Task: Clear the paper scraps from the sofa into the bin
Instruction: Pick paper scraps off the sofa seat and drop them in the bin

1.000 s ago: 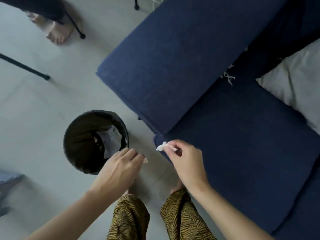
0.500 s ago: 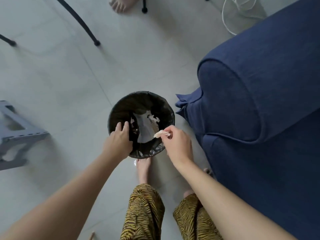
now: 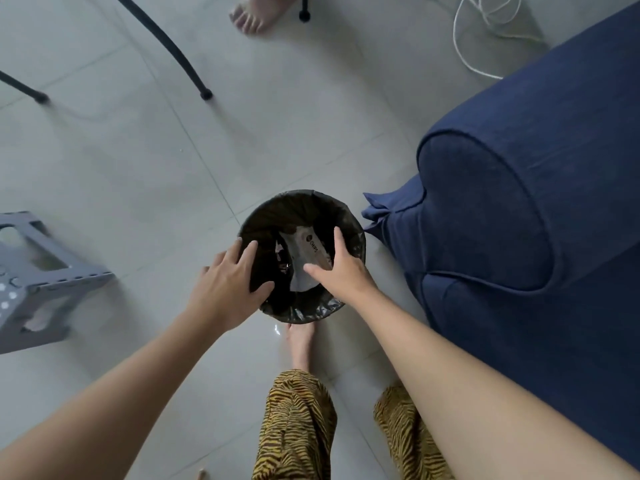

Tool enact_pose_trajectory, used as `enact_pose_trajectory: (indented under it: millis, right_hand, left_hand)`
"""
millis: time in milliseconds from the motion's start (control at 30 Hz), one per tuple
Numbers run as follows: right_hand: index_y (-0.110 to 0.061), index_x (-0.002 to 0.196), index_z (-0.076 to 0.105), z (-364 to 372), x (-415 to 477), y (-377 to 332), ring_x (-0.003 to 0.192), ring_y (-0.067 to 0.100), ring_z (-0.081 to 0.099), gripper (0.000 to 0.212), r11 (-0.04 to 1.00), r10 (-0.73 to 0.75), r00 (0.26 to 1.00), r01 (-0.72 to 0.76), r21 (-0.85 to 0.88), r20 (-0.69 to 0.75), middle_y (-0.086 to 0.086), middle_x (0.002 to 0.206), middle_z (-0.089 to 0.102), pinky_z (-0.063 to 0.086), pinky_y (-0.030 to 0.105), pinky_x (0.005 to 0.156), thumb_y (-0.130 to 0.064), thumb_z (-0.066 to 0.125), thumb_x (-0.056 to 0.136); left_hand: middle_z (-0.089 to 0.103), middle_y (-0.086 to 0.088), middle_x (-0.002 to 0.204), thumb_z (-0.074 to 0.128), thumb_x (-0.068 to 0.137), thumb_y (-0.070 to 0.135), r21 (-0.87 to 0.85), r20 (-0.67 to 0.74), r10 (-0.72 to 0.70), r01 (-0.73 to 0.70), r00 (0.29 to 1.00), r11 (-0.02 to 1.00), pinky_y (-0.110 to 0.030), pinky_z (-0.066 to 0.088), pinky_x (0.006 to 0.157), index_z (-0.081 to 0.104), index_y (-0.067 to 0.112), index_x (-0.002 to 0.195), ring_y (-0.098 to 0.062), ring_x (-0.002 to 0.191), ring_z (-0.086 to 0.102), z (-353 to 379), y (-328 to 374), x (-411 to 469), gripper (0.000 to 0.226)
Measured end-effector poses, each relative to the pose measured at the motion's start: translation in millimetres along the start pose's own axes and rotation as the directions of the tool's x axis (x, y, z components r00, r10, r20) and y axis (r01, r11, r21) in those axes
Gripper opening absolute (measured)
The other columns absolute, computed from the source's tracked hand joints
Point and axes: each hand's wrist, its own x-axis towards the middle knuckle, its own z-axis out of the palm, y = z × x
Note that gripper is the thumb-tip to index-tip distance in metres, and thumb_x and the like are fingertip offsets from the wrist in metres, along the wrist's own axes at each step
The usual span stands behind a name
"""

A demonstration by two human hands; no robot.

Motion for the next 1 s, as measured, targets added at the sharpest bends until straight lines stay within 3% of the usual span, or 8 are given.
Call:
enact_pose_trajectory:
  millis: [100, 167, 367, 500, 633, 800, 933, 1000]
  right_hand:
    - [-0.033, 0.161, -0.012, -5, -28, 13, 0.156, 0.031, 0.008, 0.099, 0.996, -0.066, 0.998, 0.067, -0.055, 0.017, 0.009, 0.171, 0.004, 0.018, 0.052, 0.121, -0.072, 0.046, 0.092]
    - [-0.036, 0.159, -0.016, -9, -53, 30, 0.157, 0.029, -0.005, 0.096, 0.991, -0.082, 0.994, 0.089, -0.103, 0.07, 0.005, 0.171, -0.007, 0.008, 0.054, 0.123, -0.079, 0.036, 0.09]
    - [-0.049, 0.152, -0.025, -50, -142, 113, 0.156, 0.018, -0.01, 0.101, 0.989, -0.063, 0.994, 0.074, -0.128, 0.084, -0.009, 0.169, -0.017, -0.007, 0.041, 0.117, -0.096, 0.02, 0.076]
    - [-0.048, 0.155, -0.019, -105, -187, 177, 0.157, 0.017, -0.005, 0.097, 0.996, -0.055, 0.997, 0.058, -0.069, 0.045, -0.008, 0.171, -0.01, 0.008, 0.046, 0.125, -0.091, 0.028, 0.081]
    - [-0.043, 0.159, -0.009, -167, -204, 229, 0.154, 0.017, 0.02, 0.1, 0.996, -0.082, 0.992, 0.079, -0.037, -0.097, -0.005, 0.171, 0.009, 0.03, 0.041, 0.119, -0.086, 0.039, 0.083]
    - [-0.034, 0.162, 0.001, -254, -184, 290, 0.146, 0.022, 0.038, 0.097, 0.995, -0.098, 0.937, 0.085, -0.053, -0.335, 0.0, 0.166, 0.027, 0.043, 0.043, 0.111, -0.081, 0.042, 0.088]
    - [-0.03, 0.163, 0.006, -324, -147, 324, 0.13, 0.03, 0.052, 0.095, 0.999, -0.042, 0.877, 0.038, -0.018, -0.478, 0.009, 0.154, 0.042, 0.051, 0.043, 0.097, -0.077, 0.045, 0.09]
    - [-0.028, 0.163, 0.006, -355, -124, 334, 0.135, 0.032, 0.047, 0.093, 0.998, -0.012, 0.867, 0.038, 0.042, -0.498, 0.013, 0.156, 0.038, 0.048, 0.043, 0.101, -0.072, 0.048, 0.092]
  left_hand:
    - [0.02, -0.009, 0.162, 0.048, 0.088, 0.067, 0.07, 0.002, 0.063, -0.062, 0.998, 0.996, -0.047, 0.031, 0.109, 0.019, 0.021, 0.156, -0.029, 0.145, 0.021, -6, 24, -4, 0.087]
    - [0.018, -0.009, 0.163, 0.043, 0.086, 0.072, 0.116, 0.009, 0.108, -0.109, 0.994, 0.987, -0.045, 0.026, 0.114, 0.018, 0.02, 0.156, -0.028, 0.148, 0.015, -9, 46, -12, 0.09]
    - [0.002, -0.006, 0.166, 0.026, 0.084, 0.081, 0.24, 0.219, 0.223, -0.274, 0.95, 0.931, -0.045, 0.012, 0.12, 0.005, 0.025, 0.158, -0.03, 0.151, 0.0, 7, 141, -50, 0.095]
    - [-0.001, -0.002, 0.166, 0.026, 0.076, 0.085, 0.264, 0.327, 0.313, -0.404, 0.892, 0.876, -0.045, 0.006, 0.12, -0.003, 0.031, 0.157, -0.026, 0.151, -0.004, 19, 220, -67, 0.101]
    - [0.01, 0.0, 0.165, 0.024, 0.075, 0.084, 0.241, 0.382, 0.436, -0.543, 0.815, 0.805, -0.043, 0.011, 0.12, 0.003, 0.03, 0.158, -0.022, 0.151, 0.005, 25, 305, -67, 0.1]
    - [0.018, 0.002, 0.163, 0.027, 0.081, 0.076, 0.258, 0.308, 0.582, -0.654, 0.753, 0.711, -0.04, 0.03, 0.114, 0.017, 0.026, 0.157, -0.019, 0.148, 0.018, 27, 427, -43, 0.092]
    - [0.041, -0.006, 0.15, 0.045, 0.091, 0.06, 0.493, 0.195, 0.677, -0.667, 0.71, 0.558, -0.044, 0.039, 0.1, 0.029, 0.016, 0.151, -0.028, 0.133, 0.036, 10, 507, 4, 0.076]
    - [0.049, -0.008, 0.139, 0.048, 0.093, 0.053, 0.62, 0.13, 0.695, -0.605, 0.707, 0.5, -0.043, 0.038, 0.097, 0.031, 0.012, 0.15, -0.029, 0.124, 0.04, -5, 540, 34, 0.072]
